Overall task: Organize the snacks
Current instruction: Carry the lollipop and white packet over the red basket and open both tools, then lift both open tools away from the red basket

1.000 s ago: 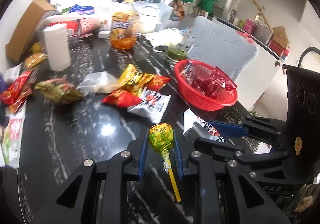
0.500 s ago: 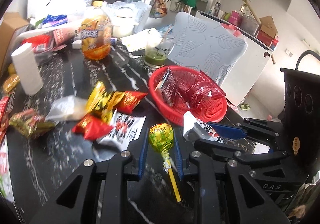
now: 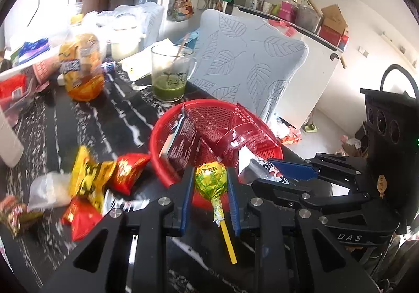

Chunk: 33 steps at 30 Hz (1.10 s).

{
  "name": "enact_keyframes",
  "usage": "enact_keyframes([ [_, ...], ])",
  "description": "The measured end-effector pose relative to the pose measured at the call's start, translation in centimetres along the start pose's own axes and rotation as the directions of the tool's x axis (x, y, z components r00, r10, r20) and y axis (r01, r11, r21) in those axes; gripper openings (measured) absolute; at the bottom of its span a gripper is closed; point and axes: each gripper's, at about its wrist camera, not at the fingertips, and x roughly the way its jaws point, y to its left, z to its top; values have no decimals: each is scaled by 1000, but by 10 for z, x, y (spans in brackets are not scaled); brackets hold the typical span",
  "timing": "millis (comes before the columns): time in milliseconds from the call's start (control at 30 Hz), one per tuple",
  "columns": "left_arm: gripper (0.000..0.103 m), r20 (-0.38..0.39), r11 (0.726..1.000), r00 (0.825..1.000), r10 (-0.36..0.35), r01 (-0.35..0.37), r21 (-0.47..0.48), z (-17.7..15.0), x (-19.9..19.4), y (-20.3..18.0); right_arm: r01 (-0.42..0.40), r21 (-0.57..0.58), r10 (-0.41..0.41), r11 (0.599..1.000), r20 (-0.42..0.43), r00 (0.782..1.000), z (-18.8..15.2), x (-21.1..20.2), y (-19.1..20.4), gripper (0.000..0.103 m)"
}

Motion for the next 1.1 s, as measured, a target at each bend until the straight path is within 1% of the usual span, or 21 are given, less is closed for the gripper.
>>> enact_keyframes([
  [67,23,-3,1000,1000,-5,5,7,5,6,-2,-2,3,2,1000,6,1000,3,-1,-4,37],
  [167,23,-18,1000,1000,-22,22,2,10,16,-1,23,-6,-23,1000,13,1000,8,-1,-8,37],
  [333,23,-32,1000,999,-12,13,4,15,28,2,30,-6,-30,1000,25,999,13,1,-15,37],
  [367,23,-36,1000,999,-8,8,5,16,30,2,35,-9,-34,999,25,999,15,3,-15,37],
  [467,23,-46,1000,999,17,-16,15,16,36,3,44,-15,-44,999,17,999,15,7,-16,41],
  [500,23,-51,999,998,32,-31,20,16,37,3,47,-18,-47,999,14,999,15,8,-16,43],
  [533,23,-53,999,998,41,-40,24,17,38,2,53,-21,-53,998,8,999,15,9,-16,48],
  [600,23,-57,998,997,54,-52,31,17,40,3,56,-15,-56,998,-2,998,13,11,-17,48],
  [733,24,-101,996,991,87,-84,28,17,48,5,46,19,-46,999,-12,999,11,11,-21,49],
  [767,25,-119,996,989,89,-87,22,16,51,7,46,27,-46,999,-13,999,10,10,-23,49],
  [833,32,-131,997,988,81,-80,13,17,52,8,56,35,-56,998,-11,998,10,9,-23,49],
  [867,41,-134,997,988,72,-72,7,16,52,8,62,37,-61,997,-9,998,10,7,-23,49],
  [900,54,-132,998,989,67,-67,6,16,52,7,64,38,-64,997,-7,998,9,6,-24,49],
  [967,63,-122,998,991,63,-63,6,15,49,5,66,42,-66,997,-4,998,9,4,-24,49],
  [1100,63,-116,998,991,69,-69,12,15,46,3,74,43,-75,996,5,997,8,0,-22,49],
])
